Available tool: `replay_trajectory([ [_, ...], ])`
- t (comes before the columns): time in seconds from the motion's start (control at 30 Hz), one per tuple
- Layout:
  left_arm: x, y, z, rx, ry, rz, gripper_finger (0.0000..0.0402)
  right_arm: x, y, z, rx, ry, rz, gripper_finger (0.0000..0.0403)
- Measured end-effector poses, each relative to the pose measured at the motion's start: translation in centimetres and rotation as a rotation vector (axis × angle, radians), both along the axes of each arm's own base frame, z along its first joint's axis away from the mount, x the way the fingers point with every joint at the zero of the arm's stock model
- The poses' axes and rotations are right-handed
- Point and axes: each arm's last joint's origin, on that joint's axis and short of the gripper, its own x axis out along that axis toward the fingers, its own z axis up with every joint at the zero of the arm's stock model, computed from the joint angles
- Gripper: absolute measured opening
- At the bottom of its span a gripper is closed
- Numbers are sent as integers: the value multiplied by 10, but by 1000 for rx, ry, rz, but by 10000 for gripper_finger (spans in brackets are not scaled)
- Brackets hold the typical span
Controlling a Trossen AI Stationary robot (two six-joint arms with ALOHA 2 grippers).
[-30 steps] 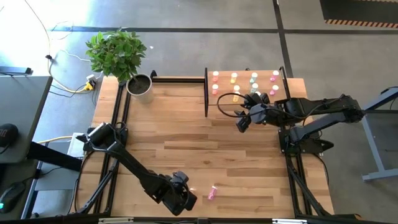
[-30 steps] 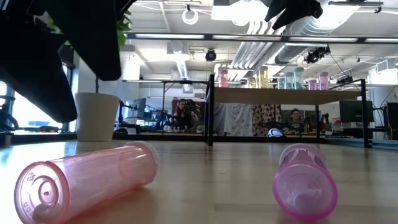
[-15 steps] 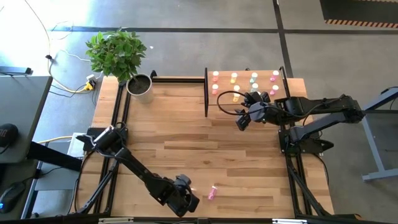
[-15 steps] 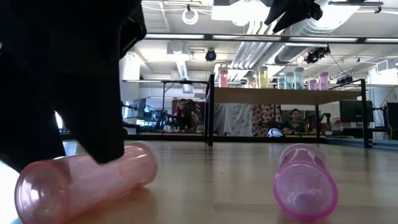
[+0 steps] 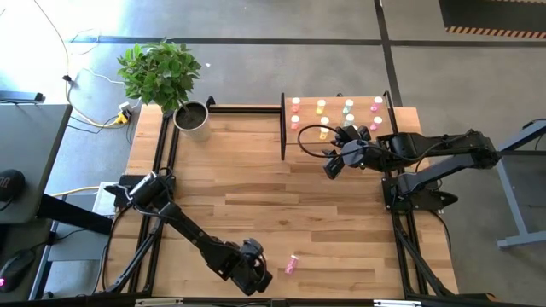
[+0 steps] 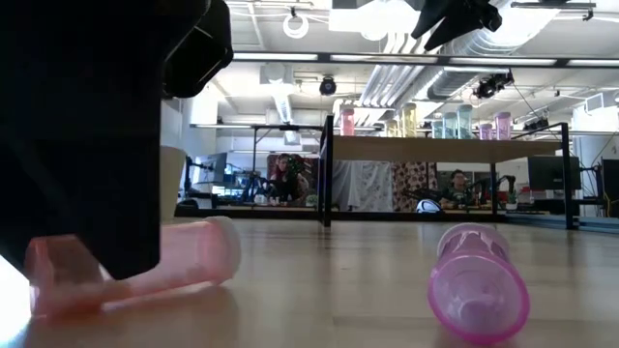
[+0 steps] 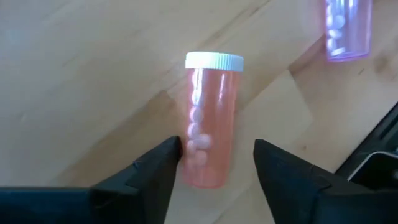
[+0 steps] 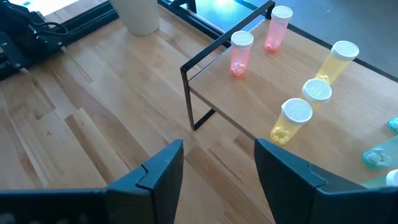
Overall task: Pick and place medicine bottles onto shelf by color
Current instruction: Put the pink pill bottle on the shelf aligned with the other pink pill bottles
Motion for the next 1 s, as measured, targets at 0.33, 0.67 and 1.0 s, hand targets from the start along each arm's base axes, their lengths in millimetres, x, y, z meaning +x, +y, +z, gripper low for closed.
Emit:
replay_trajectory([
  [0.33, -2, 4, -2, 52, 44, -101, 125, 0, 0, 0, 1, 0, 1, 189],
  [0.67, -1, 5, -2, 64, 45, -181, 89, 0, 0, 0, 3, 4, 11, 189],
  [1.0, 2, 19, 21, 154, -32, -246, 98, 3, 5, 0, 76, 22, 172, 189],
])
